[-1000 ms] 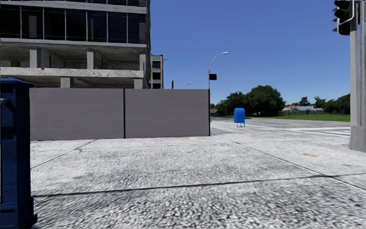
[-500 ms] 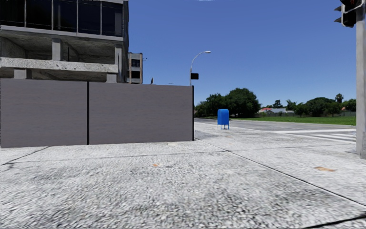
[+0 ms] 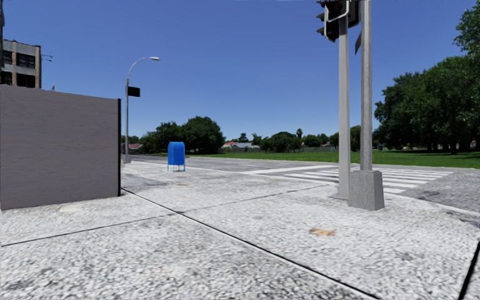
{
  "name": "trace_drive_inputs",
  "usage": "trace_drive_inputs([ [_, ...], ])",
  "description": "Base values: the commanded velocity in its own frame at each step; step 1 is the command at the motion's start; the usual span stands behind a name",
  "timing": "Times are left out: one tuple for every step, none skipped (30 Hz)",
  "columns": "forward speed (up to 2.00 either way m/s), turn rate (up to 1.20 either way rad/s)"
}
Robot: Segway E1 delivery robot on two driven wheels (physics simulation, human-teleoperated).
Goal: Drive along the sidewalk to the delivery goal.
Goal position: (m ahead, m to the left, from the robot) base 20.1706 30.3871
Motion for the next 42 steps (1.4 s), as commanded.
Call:
trace_drive_inputs([
  [2.00, 0.00],
  [2.00, 0.00],
  [2.00, 0.00],
  [2.00, 0.00],
  [2.00, 0.00],
  [2.00, 0.00],
  [2.00, 0.00],
  [2.00, 0.00],
  [2.00, 0.00],
  [2.00, 0.00],
  [2.00, 0.00],
  [2.00, 0.00],
  [2.00, 0.00],
  [2.00, 0.00],
  [2.00, 0.00],
  [2.00, 0.00],
  [2.00, 0.00],
  [2.00, 0.00],
  [2.00, 0.00],
  [2.00, 0.00],
  [2.00, 0.00],
  [2.00, 0.04],
  [2.00, 0.16],
  [2.00, 0.39],
  [2.00, 0.39],
  [2.00, 0.61],
  [2.00, 0.89],
  [2.00, 1.20],
  [2.00, 1.20],
  [2.00, 1.20],
  [2.00, 1.20],
  [2.00, 1.20],
  [2.00, 1.20],
  [2.00, 1.20],
  [2.00, 1.20],
  [2.00, 1.20],
  [2.00, 1.20],
  [2.00, 1.20],
  [2.00, 1.18],
  [2.00, 0.94],
  [2.00, 0.52],
  [2.00, 0.03],
])
